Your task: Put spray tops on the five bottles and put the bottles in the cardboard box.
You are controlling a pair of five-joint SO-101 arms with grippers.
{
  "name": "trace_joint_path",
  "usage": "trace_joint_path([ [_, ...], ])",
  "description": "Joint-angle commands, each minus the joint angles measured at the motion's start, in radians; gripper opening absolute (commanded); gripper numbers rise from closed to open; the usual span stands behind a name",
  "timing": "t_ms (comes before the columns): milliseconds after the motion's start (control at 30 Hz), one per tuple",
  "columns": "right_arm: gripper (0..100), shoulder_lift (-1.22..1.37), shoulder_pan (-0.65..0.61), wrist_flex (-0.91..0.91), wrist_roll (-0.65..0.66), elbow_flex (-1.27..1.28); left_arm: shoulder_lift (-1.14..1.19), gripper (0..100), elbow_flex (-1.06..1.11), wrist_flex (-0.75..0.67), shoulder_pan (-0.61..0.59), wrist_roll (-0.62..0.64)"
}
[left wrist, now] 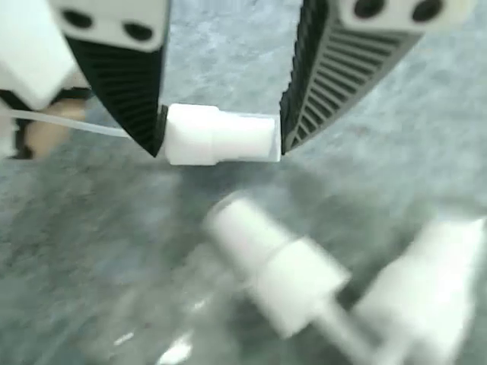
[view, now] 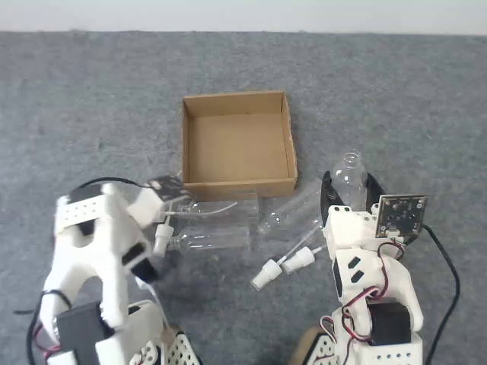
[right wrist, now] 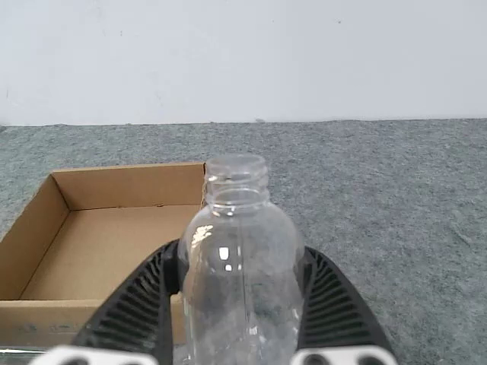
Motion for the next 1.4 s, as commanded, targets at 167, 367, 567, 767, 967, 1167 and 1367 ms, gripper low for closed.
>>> trace_joint_path([
  [167,3.8,-0.019,-0.004,-0.031,-0.008,-0.011,0.003,22,-0.217,-0.017,-0.238,-0.1],
  [367,3.8,-0.019,-0.004,-0.031,-0.008,-0.011,0.003,22,-0.289,-0.011,-0.316,-0.098],
  [567,3.8,-0.019,-0.004,-0.031,-0.008,-0.011,-0.005,22,-0.292,0.068,-0.336,0.035],
  [767,3.8,-0.019,-0.004,-0.031,-0.008,-0.011,-0.003,22,-0.283,0.155,-0.331,0.259],
  [967,3.8,-0.019,-0.004,-0.031,-0.008,-0.011,0.0,22,-0.232,0.155,-0.324,0.54],
  [1167,3.8,-0.019,-0.004,-0.031,-0.008,-0.011,0.0,22,-0.093,0.006,-0.242,0.775],
  [1367,3.8,-0.019,-0.004,-0.031,-0.008,-0.009,0.005,22,0.064,-0.21,-0.195,0.959],
])
